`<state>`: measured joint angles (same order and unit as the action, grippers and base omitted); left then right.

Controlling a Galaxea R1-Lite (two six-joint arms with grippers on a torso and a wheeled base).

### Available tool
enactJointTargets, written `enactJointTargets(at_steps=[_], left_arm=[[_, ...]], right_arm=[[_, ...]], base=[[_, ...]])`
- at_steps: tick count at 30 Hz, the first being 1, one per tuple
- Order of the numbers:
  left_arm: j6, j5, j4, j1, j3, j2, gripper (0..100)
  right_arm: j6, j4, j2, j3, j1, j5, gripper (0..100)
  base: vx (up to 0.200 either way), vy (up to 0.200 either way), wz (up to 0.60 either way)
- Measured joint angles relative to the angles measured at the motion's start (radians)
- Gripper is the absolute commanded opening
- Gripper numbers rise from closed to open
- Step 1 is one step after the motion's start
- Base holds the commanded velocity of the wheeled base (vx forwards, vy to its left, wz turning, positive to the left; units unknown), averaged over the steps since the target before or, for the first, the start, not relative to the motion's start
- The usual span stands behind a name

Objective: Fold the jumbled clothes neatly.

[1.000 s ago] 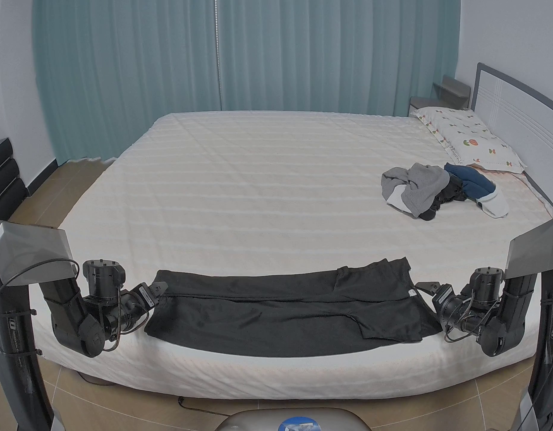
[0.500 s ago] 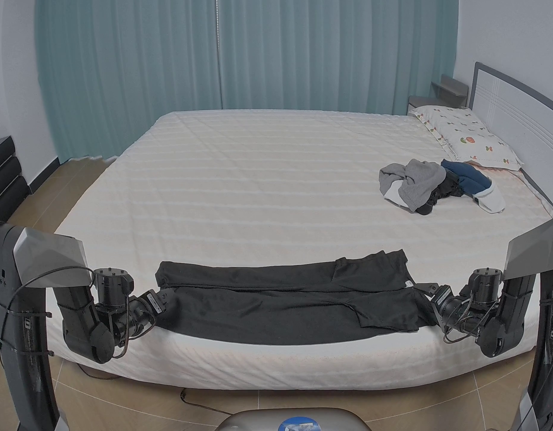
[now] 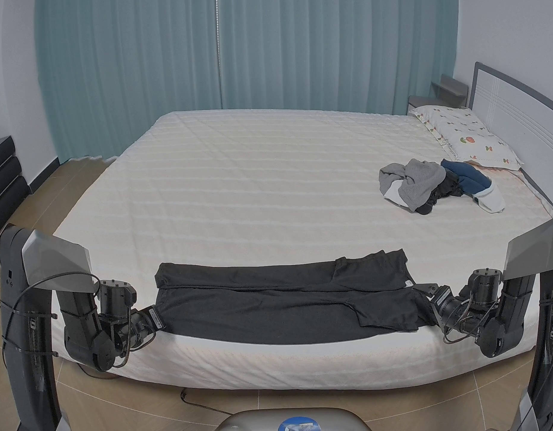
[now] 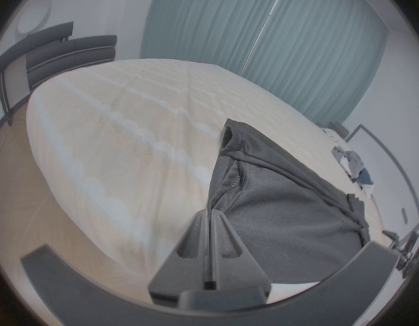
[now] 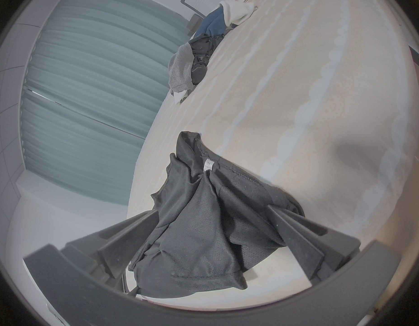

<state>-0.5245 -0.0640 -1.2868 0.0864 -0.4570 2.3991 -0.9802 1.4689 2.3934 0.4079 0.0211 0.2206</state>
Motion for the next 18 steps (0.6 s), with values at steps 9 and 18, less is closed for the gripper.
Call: enactJointTargets(at_steps=[9, 18], left_arm=[[0.062, -0.045, -0.006, -0.003, 0.036, 0.000, 0], [0.061, -0.043, -0.008, -0.005, 0.038, -0.005, 100]], right_arm=[[0.001, 0.000, 0.000, -0.001, 0.001, 0.000, 100], [0.001, 0.000, 0.001, -0.001, 0.001, 0.000, 100]], base=[[0.000, 0.000, 0.00], [0.000, 0.000, 0.00]])
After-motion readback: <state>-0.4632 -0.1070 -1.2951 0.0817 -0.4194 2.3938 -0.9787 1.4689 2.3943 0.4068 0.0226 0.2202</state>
